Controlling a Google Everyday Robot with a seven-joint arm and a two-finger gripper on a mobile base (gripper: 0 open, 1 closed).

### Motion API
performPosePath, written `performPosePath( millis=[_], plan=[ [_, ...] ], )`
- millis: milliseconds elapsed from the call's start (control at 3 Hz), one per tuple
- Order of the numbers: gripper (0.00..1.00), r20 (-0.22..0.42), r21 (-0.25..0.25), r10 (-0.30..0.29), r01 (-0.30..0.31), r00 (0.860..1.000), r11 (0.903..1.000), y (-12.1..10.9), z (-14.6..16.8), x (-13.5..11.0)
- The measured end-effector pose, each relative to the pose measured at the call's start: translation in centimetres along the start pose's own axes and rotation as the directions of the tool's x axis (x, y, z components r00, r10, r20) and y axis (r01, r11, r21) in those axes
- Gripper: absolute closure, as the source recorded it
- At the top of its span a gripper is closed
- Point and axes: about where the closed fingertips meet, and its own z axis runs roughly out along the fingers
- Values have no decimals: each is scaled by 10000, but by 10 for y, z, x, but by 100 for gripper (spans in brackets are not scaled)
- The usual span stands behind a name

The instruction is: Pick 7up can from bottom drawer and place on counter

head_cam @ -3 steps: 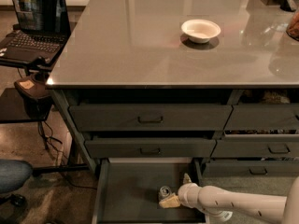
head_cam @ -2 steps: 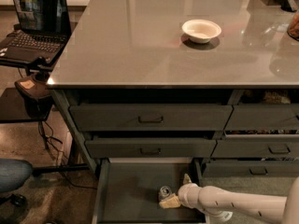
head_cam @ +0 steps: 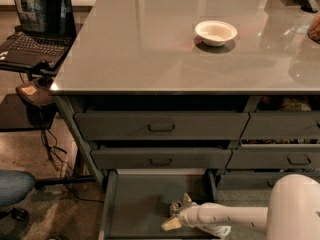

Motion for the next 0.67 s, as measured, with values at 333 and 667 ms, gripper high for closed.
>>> performPosePath(
  millis=[333, 667],
  plan=[
    [0, 0, -1, 0, 0, 10000, 10000, 0, 0, 0],
    [19, 0, -1, 0, 0, 10000, 10000, 0, 0, 0]
  ],
)
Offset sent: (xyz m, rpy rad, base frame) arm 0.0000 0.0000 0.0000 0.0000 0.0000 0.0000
